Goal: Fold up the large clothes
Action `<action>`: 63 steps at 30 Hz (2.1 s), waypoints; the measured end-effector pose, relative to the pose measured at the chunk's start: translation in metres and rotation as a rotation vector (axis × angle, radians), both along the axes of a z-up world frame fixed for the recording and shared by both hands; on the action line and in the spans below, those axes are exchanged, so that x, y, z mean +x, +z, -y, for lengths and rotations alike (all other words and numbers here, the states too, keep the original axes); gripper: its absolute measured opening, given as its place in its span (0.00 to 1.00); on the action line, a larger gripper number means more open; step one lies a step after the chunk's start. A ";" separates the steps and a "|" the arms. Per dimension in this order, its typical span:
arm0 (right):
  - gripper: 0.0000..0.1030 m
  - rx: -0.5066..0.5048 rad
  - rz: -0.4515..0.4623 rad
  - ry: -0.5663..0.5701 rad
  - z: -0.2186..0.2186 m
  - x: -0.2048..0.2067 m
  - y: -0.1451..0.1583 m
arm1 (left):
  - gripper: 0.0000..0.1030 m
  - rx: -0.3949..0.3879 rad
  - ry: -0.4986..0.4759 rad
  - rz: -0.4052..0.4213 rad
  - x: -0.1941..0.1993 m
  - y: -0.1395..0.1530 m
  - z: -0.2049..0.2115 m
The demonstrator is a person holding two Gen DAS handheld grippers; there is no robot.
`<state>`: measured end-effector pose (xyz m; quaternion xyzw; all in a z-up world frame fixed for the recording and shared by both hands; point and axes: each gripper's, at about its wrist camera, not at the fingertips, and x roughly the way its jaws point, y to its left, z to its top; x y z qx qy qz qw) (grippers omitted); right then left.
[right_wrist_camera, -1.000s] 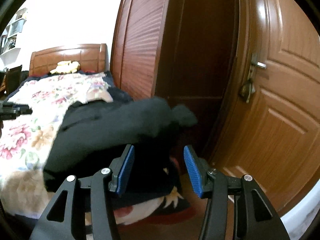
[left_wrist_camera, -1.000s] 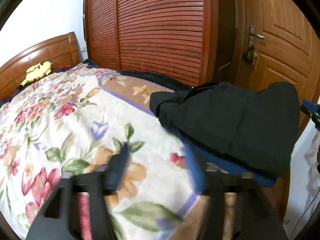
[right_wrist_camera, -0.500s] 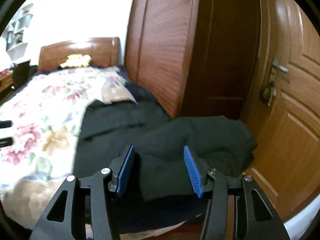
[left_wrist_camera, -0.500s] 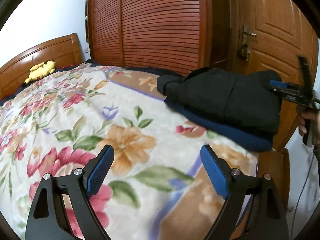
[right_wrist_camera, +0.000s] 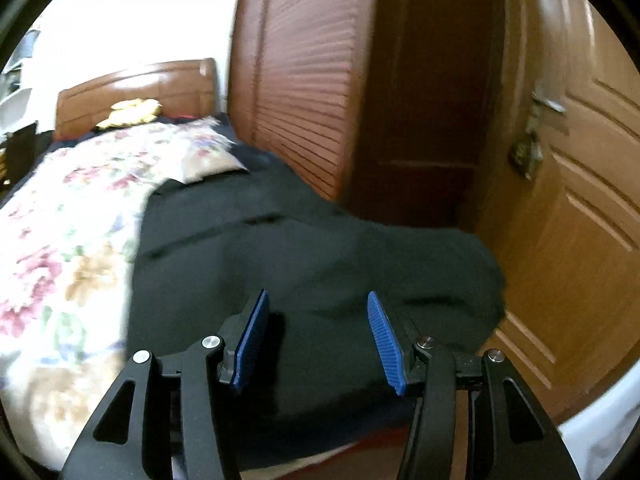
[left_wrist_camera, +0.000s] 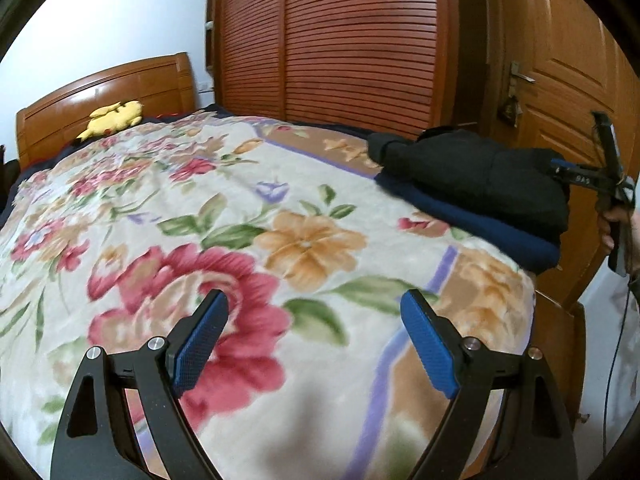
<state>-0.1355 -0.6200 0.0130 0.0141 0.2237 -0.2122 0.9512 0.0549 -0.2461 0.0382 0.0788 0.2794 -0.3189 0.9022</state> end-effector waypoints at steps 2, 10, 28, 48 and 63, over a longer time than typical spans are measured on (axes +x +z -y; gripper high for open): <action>0.52 -0.024 0.015 0.039 -0.020 0.002 0.009 | 0.86 -0.001 0.022 -0.002 -0.002 -0.002 -0.014; 0.52 -0.029 0.043 0.294 -0.129 0.024 0.017 | 0.86 -0.016 0.119 0.013 -0.009 -0.006 -0.074; 0.64 0.105 0.035 0.660 -0.310 0.111 -0.037 | 0.86 -0.025 0.426 0.079 -0.014 -0.025 -0.205; 0.64 0.067 0.150 0.657 -0.354 0.138 -0.084 | 0.86 -0.037 0.579 0.138 -0.032 -0.039 -0.260; 0.64 0.075 0.158 0.666 -0.360 0.149 -0.087 | 0.86 -0.065 0.588 0.135 -0.035 -0.041 -0.267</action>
